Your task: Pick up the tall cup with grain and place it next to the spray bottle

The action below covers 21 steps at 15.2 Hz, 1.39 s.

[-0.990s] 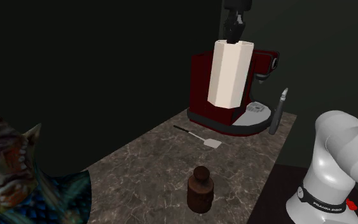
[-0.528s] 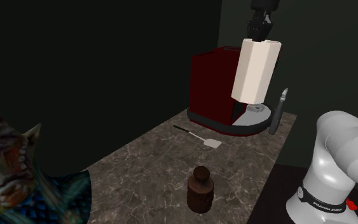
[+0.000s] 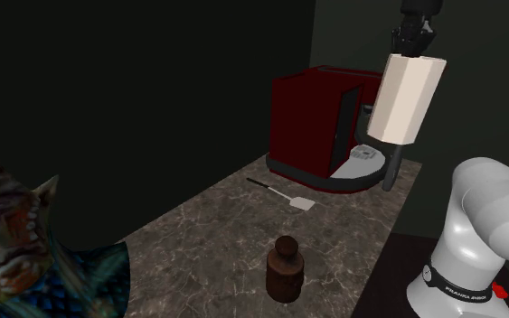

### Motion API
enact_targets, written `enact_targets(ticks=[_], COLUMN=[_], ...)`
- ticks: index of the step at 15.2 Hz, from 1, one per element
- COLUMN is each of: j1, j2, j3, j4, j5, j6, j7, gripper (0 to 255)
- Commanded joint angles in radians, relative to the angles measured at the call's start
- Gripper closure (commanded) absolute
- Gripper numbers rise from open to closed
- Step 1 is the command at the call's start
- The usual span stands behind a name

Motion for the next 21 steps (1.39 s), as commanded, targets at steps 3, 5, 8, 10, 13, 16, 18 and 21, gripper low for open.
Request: enact_targets(ticks=[3, 5, 8, 10, 13, 16, 18, 21], j1=[-0.022, -0.031, -0.039, -0.044, -0.051, -0.059, -0.064, -0.072], j2=[-0.061, -0.086, -0.114, -0.132, -0.159, -0.184, -0.201, -0.224], j3=[-0.056, -0.081, -0.087, -0.092, -0.100, -0.109, -0.115, -0.126], j4=[0.010, 0.020, -0.038, -0.075, -0.129, -0.182, -0.216, -0.266], j5=[-0.064, -0.095, -0.104, -0.110, -0.120, -0.131, -0.138, -0.151], j6=[-0.056, -0.082, -0.053, -0.034, -0.006, 0.022, 0.040, 0.068], j7=[-0.081, -0.120, -0.116, -0.114, -0.110, -0.108, -0.106, -0.104], gripper=[255, 255, 255, 255, 255, 255, 255, 255])
